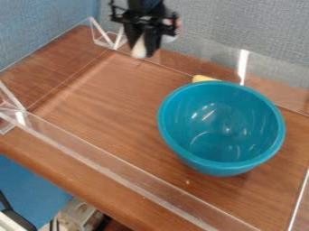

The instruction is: Remove the mushroom from the blue bowl and put it on the table

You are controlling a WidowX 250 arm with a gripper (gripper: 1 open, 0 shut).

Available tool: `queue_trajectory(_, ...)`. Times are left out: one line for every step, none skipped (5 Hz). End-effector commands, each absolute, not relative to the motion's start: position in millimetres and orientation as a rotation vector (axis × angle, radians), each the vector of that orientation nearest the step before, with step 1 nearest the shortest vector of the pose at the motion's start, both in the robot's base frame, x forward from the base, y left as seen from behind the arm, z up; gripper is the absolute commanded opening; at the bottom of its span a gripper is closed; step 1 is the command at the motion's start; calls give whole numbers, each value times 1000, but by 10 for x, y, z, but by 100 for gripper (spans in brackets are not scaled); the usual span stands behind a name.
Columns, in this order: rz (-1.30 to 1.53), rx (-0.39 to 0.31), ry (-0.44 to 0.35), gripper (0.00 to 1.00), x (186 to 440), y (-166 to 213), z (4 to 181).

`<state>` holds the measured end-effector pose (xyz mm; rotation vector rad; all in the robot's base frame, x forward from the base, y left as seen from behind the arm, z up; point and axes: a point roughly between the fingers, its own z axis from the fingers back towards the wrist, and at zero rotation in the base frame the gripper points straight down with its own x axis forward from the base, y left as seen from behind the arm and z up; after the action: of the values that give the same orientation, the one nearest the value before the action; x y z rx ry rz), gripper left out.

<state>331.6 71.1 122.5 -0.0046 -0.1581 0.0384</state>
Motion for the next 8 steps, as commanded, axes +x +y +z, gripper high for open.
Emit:
queue_trajectory(-16,9,-188,0,3312,887,1245)
queue_trajectory(-54,13,-176,0,3301,970,1135)
queue_trajectory(-31,16,-161,0,3239,1068,1011)
queue_trajectory(-8,15,-144,0,3203,1161,921)
queue_trajectory(-34,12,-124,0,3184,1253,813)
queue_trajectory(-59,4,-106,0,3163,1305,714)
queue_trajectory(-76,-3,-93,100,3143,1340,650)
queue_trajectory(-1,-5,-87,100,3138,1304,623)
